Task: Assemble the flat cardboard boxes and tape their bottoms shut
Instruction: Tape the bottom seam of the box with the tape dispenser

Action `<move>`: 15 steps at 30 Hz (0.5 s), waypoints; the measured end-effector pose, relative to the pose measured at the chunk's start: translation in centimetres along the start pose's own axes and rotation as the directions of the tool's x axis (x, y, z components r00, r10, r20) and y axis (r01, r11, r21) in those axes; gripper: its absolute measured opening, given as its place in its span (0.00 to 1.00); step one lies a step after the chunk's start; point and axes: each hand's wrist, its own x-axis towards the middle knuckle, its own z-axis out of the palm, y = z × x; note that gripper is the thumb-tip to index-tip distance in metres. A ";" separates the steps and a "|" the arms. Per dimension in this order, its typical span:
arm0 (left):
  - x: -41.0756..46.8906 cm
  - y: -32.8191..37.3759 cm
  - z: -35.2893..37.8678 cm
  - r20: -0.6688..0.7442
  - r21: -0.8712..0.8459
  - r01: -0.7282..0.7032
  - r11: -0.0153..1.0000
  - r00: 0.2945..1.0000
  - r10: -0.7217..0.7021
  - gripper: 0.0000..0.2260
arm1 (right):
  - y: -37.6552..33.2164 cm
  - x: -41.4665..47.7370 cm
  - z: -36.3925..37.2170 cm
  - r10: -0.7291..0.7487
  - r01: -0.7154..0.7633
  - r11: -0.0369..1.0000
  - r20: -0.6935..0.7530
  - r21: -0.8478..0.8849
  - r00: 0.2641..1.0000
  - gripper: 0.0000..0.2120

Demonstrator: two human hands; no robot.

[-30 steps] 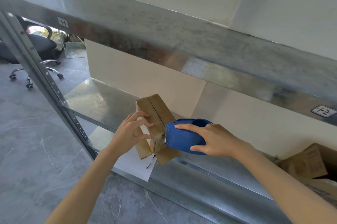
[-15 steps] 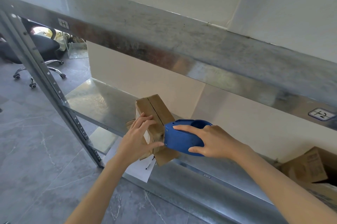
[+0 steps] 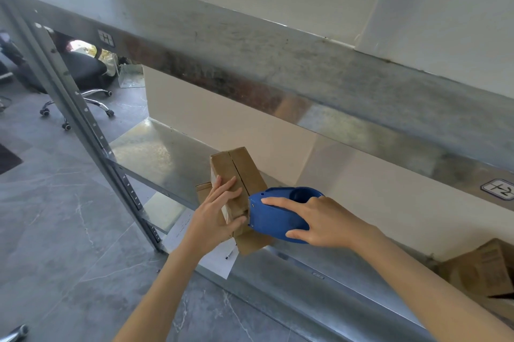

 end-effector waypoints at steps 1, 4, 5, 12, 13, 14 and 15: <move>0.1 -0.1 0.1 0.002 -0.010 0.006 1.000 1.000 -0.006 0.24 | 0.1 0.0 0.1 -0.003 0.003 1.000 0.003 0.000 1.000 0.40; 0.1 -0.5 0.1 0.010 -0.030 0.005 1.000 1.000 -0.005 0.24 | 0.4 0.1 0.3 -0.021 0.021 1.000 0.007 -0.008 1.000 0.40; 0.1 -0.5 0.1 0.013 -0.043 0.006 0.999 1.000 -0.005 0.25 | 0.7 0.0 0.3 -0.028 0.028 1.000 0.012 -0.013 1.000 0.39; 0.2 -0.4 -0.2 0.015 -0.064 -0.001 0.998 1.000 0.002 0.24 | 2.6 -0.4 -0.3 -0.039 0.042 0.998 0.051 -0.048 0.998 0.38; 0.3 -0.4 -0.2 0.012 -0.057 -0.005 0.998 1.000 0.006 0.24 | 3.0 -0.5 -0.4 -0.030 0.033 0.997 0.040 -0.063 0.999 0.38; 0.3 -0.4 -0.3 0.013 -0.055 -0.003 0.998 1.000 0.004 0.24 | 3.5 -0.7 -0.6 -0.020 0.023 0.997 0.031 -0.080 0.999 0.38; 0.3 -0.4 -0.3 0.013 -0.055 0.003 0.998 1.000 -0.002 0.24 | 3.9 -0.9 -0.7 -0.012 0.014 0.996 0.025 -0.094 1.000 0.39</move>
